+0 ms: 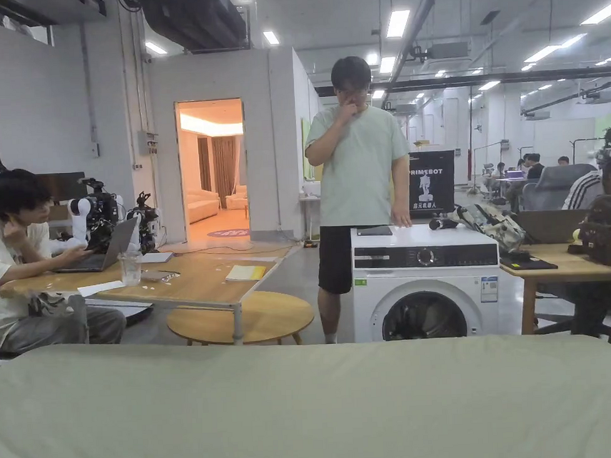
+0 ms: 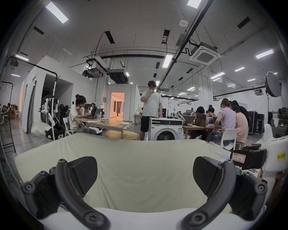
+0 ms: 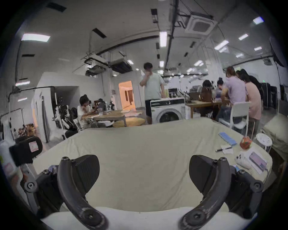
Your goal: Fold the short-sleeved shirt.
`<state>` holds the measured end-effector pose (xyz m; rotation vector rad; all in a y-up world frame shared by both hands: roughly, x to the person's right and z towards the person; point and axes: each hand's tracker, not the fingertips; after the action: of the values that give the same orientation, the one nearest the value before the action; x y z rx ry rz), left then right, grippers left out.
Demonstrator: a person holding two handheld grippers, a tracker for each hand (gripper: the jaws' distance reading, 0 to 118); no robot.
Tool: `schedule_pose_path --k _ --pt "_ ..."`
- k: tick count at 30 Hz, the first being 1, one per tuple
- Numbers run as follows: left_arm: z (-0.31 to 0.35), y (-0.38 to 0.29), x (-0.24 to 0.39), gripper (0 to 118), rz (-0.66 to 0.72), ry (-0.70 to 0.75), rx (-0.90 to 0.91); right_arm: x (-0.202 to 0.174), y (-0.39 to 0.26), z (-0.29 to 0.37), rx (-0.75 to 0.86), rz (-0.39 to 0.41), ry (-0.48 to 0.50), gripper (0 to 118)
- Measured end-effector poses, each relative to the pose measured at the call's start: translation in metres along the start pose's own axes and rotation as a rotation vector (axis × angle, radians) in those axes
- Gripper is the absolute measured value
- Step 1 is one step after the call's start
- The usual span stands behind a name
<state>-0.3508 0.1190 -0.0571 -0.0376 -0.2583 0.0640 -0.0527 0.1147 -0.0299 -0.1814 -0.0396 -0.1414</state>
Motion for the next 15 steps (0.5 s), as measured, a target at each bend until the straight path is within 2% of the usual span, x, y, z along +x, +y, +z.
schedule_pose_path --k 4,6,15 --pt "0.0 -0.003 -0.001 118 0.004 0.003 -0.004 -0.009 -0.006 0.001 0.064 0.122 -0.108 115" --pt "0.0 -0.005 -0.002 118 0.002 0.007 -0.004 -0.012 -0.009 0.002 0.085 0.152 -0.142 115" --pt "-0.003 -0.011 -0.002 118 0.005 0.001 -0.007 -0.01 -0.012 -0.002 0.08 0.111 -0.083 115"
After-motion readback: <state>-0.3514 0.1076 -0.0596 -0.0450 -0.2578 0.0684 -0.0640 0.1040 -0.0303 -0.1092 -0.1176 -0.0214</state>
